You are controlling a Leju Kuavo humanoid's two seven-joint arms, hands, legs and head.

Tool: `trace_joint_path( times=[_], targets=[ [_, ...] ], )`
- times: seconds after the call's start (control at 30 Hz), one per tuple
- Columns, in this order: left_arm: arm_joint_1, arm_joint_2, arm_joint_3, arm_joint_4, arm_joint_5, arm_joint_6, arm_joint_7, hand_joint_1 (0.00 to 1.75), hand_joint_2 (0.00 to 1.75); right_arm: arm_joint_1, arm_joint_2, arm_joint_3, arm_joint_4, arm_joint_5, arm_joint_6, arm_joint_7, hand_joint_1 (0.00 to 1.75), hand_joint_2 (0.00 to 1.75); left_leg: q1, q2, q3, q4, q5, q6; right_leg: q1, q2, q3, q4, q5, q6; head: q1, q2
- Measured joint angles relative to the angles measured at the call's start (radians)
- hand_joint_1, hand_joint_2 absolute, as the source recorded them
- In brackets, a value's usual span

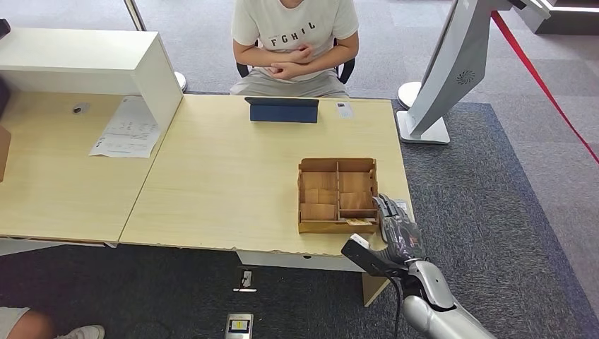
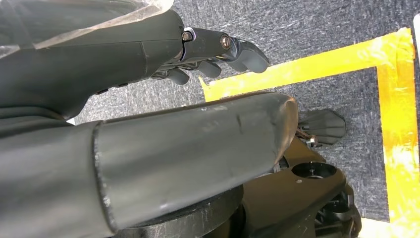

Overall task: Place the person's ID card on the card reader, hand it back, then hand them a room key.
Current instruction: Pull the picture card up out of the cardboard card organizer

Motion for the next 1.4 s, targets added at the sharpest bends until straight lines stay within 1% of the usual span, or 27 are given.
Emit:
trace_joint_path(
  times=[0.1,0.17,0.23,0.3,0.47,0.93,1.4],
  targets=[
    [0.000,0.000,0.000,0.000,-0.001,0.002,0.001,0.00,0.00,0.001,0.001,0.001,-0.002,0.008,-0.006,-0.004,0.00,1.75,0.000,0.000,0.000,0.000,0.000,0.000,0.000,0.000,0.000,0.000,0.000,0.000,0.000,0.000],
    [0.000,0.000,0.000,0.000,-0.001,0.002,0.002,0.00,0.00,0.003,0.002,0.004,-0.008,0.024,-0.015,-0.002,0.00,0.87,0.000,0.000,0.000,0.000,0.000,0.000,0.000,0.000,0.000,0.000,0.000,0.000,0.000,0.000],
    [0.000,0.000,0.000,0.000,-0.001,0.002,0.003,0.00,0.00,0.008,0.003,0.007,-0.020,0.042,-0.023,0.004,0.00,0.87,0.000,0.000,0.000,0.000,0.000,0.000,0.000,0.000,0.000,0.000,0.000,0.000,0.000,0.000],
    [0.000,0.000,0.000,0.000,-0.001,0.002,0.003,0.00,0.00,0.012,0.005,0.010,-0.033,0.058,-0.024,0.014,0.00,1.75,0.000,0.000,0.000,0.000,0.000,0.000,0.000,0.000,0.000,0.000,0.000,0.000,0.000,0.000],
    [0.000,0.000,0.000,0.000,-0.001,0.003,0.000,0.00,0.00,0.018,0.009,0.015,-0.057,0.087,-0.022,0.031,0.00,1.75,0.000,0.000,0.000,0.000,0.000,0.000,0.000,0.000,0.000,0.000,0.000,0.000,0.000,0.000],
    [0.000,0.000,0.000,0.000,-0.001,-0.004,0.000,0.00,0.00,0.019,0.025,0.012,-0.080,0.151,-0.018,0.039,0.00,1.75,0.000,0.000,0.000,0.000,0.000,0.000,0.000,0.000,0.000,0.000,0.000,0.000,0.000,0.000],
    [-0.001,0.000,0.000,0.000,-0.003,-0.004,0.008,0.00,0.00,-0.001,0.033,-0.002,-0.050,0.126,-0.011,0.010,0.00,1.75,0.000,0.000,0.000,0.000,0.000,0.000,0.000,0.000,0.000,0.000,0.000,0.000,0.000,0.000]
  ],
)
